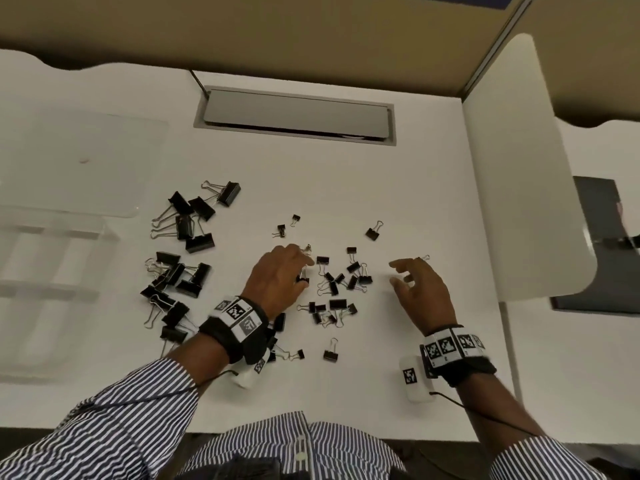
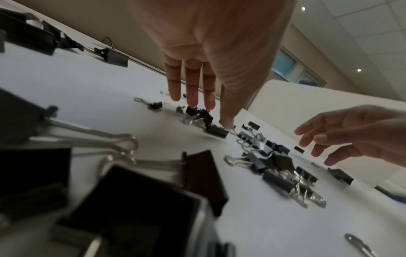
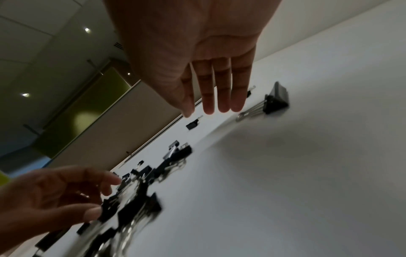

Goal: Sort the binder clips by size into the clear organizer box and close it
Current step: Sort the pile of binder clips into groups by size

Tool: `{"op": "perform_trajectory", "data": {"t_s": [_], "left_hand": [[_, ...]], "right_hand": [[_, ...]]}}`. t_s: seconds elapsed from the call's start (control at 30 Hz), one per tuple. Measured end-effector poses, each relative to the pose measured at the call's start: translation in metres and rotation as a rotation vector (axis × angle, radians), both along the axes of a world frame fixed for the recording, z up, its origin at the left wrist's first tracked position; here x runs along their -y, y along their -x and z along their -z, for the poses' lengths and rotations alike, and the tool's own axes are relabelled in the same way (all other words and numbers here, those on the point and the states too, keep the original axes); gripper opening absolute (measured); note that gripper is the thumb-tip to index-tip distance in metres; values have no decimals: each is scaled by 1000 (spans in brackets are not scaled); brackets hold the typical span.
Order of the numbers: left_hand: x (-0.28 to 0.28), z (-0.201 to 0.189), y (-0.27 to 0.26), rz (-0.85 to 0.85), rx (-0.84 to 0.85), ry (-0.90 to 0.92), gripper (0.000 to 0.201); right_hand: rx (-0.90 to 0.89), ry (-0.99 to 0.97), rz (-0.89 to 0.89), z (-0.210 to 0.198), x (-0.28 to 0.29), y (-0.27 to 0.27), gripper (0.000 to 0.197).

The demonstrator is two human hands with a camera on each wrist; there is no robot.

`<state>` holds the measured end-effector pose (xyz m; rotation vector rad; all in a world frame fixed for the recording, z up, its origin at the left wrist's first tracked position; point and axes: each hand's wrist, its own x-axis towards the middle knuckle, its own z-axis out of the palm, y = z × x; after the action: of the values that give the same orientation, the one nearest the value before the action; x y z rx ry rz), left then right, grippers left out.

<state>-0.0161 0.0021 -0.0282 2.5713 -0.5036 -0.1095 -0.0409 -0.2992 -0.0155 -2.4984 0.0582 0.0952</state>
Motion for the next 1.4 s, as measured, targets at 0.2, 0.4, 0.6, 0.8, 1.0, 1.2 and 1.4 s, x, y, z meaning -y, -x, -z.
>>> {"op": "perform_trajectory", "data": {"t_s": [0.2, 0.4, 0.6, 0.8, 1.0, 1.2, 1.4], "left_hand": [[-7, 7, 5, 27, 12, 2, 39], [-22, -1, 9, -18, 22, 68, 26], [-54, -1, 35, -118, 23, 104, 13], [-68, 6, 65, -179, -21, 102, 8], [-68, 7, 80, -208, -11, 98, 6], [-71, 3, 80, -219, 8, 81, 8], [-60, 12, 88, -142, 9, 94, 27]], "right_hand": [[-71, 55, -198, 3, -39, 9, 16], [-166, 122, -384, -2, -81, 13, 14], [-219, 122, -666, -15, -102, 37, 11], [-212, 178, -881, -14, -125, 60, 15], [-197, 225, -830, 3, -130, 57, 6], [-116, 276, -601, -1, -106, 19, 7], [-168, 218, -615, -19, -93, 9, 9]]}}
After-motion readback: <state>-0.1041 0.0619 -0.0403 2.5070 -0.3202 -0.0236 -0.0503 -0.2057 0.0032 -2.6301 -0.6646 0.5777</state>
